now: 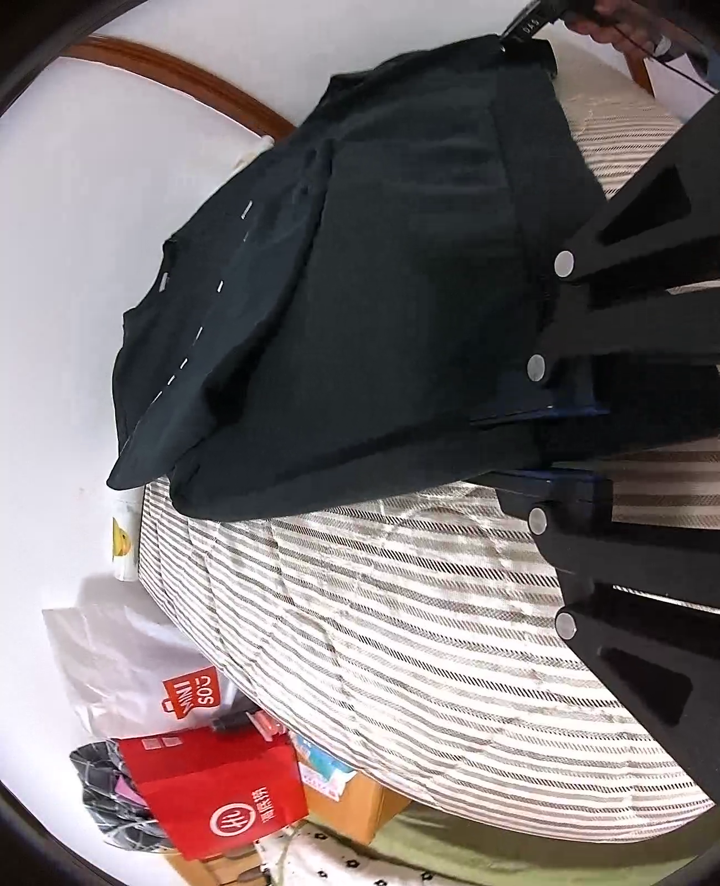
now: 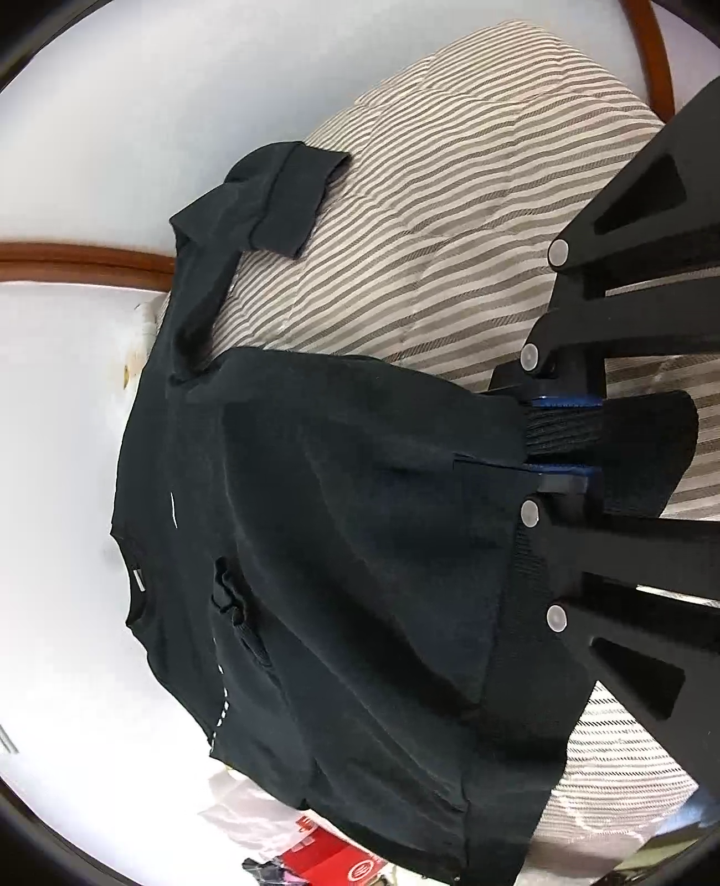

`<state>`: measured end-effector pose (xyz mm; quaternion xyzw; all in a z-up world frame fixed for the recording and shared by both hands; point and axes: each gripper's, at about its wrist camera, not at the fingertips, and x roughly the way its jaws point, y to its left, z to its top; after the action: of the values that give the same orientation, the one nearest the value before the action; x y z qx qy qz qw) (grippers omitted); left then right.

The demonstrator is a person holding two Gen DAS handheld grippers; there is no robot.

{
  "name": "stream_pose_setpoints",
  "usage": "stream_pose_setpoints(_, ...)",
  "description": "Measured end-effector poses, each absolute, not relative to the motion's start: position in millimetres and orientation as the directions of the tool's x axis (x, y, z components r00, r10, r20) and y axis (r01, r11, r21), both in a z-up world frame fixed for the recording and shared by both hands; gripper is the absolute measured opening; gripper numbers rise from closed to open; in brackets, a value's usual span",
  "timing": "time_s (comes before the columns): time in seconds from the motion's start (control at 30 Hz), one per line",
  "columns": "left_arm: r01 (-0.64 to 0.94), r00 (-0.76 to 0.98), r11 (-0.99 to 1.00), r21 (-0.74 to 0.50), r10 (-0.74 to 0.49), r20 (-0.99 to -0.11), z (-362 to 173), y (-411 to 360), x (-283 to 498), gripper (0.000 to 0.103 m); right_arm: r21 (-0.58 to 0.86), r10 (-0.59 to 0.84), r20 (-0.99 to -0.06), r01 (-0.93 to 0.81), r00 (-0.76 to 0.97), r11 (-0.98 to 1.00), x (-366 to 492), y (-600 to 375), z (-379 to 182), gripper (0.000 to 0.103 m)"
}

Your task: Fold small clothes

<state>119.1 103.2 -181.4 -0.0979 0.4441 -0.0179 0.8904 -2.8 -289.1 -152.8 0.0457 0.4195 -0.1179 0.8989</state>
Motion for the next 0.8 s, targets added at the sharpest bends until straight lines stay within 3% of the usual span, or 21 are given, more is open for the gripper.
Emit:
stream_pose_setpoints(0.67, -0.069, 0.610, 0.984, -0.163, -0.088, -0.788, -170, 101, 59, 0.013, -0.012, -0.142, -0.770, 0.208, 0.622, 0.978, -60, -281, -137, 0.012)
stream_pose_setpoints(0.77, -0.074, 0.611, 0.985, -0.158, -0.081, -0.787, -167, 99, 62, 0.016, -0.022, -0.153, -0.780, 0.217, 0.607, 0.976, -58, -281, -135, 0.018)
stream_pose_setpoints(0.8, -0.080, 0.613, 0.984, -0.159, -0.077, -0.786, -166, 100, 63, 0.016, -0.020, -0.154, -0.782, 0.223, 0.604, 0.975, -56, -282, -133, 0.028)
